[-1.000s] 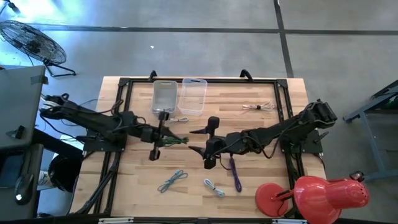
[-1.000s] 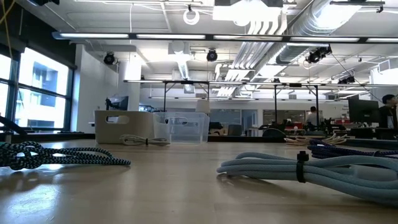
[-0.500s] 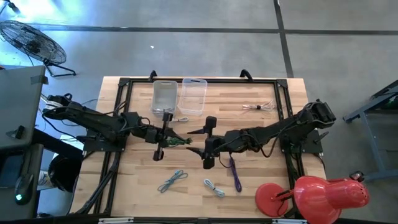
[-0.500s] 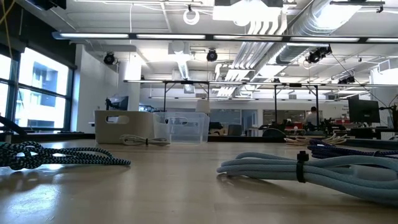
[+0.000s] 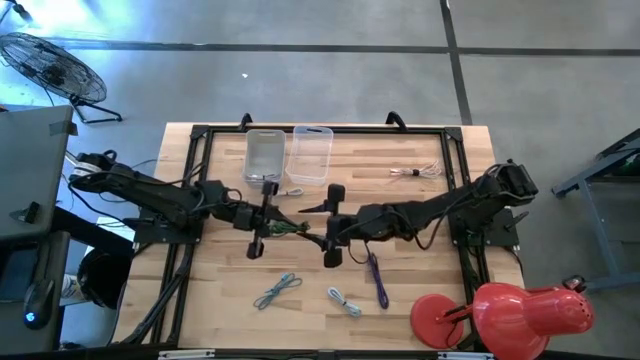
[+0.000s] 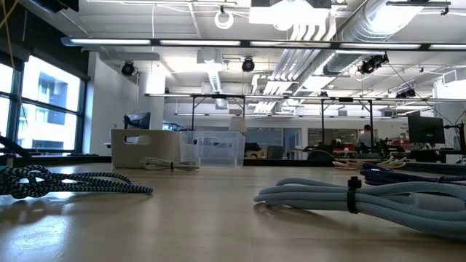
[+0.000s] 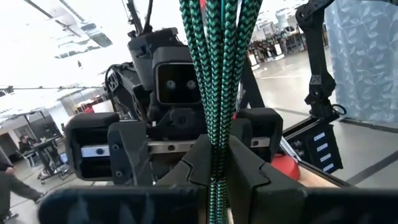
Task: Pick & Place USB Port
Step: Put the striped green charger cable into the transparent bin
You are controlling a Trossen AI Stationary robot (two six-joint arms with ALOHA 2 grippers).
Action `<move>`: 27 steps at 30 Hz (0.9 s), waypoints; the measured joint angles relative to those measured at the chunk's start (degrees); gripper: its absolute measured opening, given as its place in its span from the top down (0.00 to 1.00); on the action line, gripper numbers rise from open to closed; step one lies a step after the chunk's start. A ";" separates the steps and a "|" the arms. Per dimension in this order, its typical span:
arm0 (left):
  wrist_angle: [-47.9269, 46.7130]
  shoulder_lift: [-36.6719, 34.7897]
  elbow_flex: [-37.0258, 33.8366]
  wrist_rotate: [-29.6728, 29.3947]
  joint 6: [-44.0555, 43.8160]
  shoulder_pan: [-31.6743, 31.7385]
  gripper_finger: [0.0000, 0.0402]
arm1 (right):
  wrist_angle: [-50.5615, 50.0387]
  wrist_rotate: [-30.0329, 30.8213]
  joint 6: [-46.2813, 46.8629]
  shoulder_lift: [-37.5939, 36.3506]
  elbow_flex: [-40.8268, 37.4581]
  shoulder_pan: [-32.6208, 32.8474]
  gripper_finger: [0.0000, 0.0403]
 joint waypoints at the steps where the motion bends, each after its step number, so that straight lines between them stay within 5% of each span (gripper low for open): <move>1: -0.07 0.22 0.00 -0.03 0.02 0.00 0.95 | -0.52 -0.03 0.02 0.00 0.00 -0.07 0.47; 8: -0.07 1.35 0.00 -0.87 0.07 0.07 0.95 | -3.22 -0.72 -2.12 0.00 -0.02 -0.44 0.91; 19: 0.77 0.65 0.00 0.48 0.22 -0.09 0.65 | -4.23 6.42 -3.71 -0.02 -0.02 -0.01 0.92; 27: -5.43 -7.20 0.00 5.49 -2.12 -0.13 0.59 | -7.68 17.81 -6.62 -0.78 -0.02 1.63 0.92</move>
